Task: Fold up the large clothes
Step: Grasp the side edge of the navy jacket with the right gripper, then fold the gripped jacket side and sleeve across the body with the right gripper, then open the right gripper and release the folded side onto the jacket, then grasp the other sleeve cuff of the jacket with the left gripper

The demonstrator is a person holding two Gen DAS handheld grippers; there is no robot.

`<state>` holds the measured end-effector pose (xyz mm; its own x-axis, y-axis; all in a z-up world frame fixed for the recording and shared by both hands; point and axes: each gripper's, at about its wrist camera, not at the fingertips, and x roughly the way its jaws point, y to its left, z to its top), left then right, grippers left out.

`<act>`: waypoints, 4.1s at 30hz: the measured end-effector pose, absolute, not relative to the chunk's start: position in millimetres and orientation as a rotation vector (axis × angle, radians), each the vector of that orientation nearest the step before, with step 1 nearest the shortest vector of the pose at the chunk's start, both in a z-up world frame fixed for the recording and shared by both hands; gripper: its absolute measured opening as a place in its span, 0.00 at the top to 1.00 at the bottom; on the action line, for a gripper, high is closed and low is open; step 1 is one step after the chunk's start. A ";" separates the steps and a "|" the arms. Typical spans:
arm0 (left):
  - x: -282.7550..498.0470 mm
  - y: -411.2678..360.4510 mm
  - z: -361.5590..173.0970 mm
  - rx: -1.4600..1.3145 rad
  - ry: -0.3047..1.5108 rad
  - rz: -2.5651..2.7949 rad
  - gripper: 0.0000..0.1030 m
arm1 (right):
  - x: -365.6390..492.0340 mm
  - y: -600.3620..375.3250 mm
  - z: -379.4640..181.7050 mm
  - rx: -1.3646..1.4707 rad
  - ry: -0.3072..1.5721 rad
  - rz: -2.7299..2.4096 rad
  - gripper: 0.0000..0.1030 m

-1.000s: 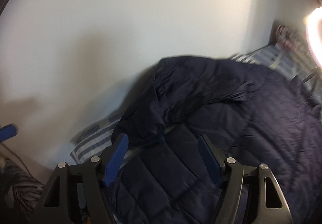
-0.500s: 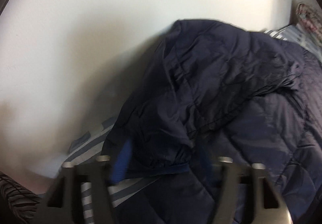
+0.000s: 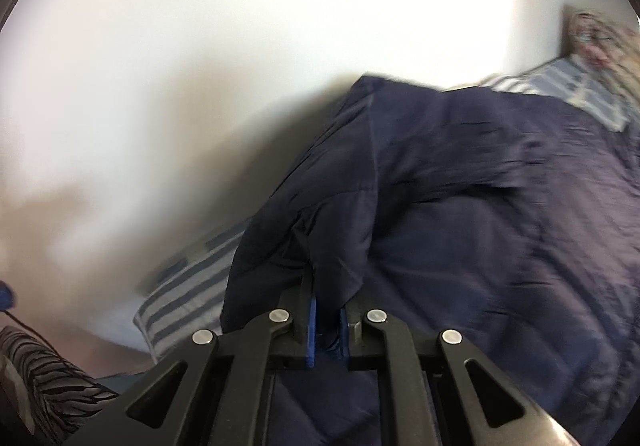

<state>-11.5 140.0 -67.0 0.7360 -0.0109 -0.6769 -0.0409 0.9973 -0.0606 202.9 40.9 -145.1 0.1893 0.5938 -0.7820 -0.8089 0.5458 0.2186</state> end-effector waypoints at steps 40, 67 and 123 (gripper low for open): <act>142.2 51.3 -91.6 0.053 0.854 -0.118 0.33 | 477.7 -311.0 -181.0 -0.004 1.048 0.261 0.63; 139.6 42.8 -85.2 0.062 0.829 -0.132 0.33 | 459.0 -327.2 -202.3 -0.041 1.140 0.111 0.99; 68.7 -452.5 -177.3 0.535 0.954 -1.001 0.40 | 21.3 -609.0 -7.3 0.312 0.741 -0.415 0.29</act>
